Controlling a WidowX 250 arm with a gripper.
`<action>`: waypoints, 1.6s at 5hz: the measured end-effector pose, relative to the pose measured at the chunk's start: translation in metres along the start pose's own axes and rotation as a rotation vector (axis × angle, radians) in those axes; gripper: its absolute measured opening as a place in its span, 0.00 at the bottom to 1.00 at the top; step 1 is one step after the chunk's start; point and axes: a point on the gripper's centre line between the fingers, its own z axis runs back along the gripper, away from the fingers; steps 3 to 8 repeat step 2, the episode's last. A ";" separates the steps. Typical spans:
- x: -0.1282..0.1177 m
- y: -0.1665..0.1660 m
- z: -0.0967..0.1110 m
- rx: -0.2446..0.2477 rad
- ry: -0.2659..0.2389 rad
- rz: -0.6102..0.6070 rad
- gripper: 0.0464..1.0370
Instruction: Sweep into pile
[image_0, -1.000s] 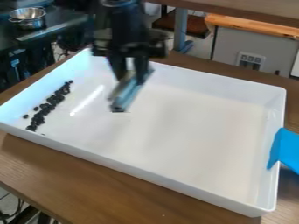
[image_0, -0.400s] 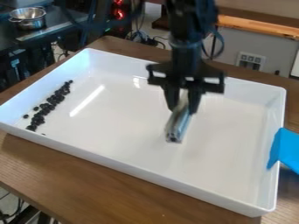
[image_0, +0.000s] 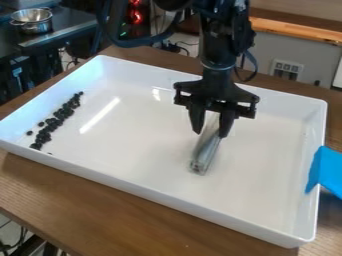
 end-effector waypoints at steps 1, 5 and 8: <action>0.003 0.010 0.007 -0.025 0.050 0.003 0.87; 0.017 0.019 0.039 -0.076 0.081 0.031 0.97; 0.017 0.019 0.039 -0.076 0.081 0.031 0.97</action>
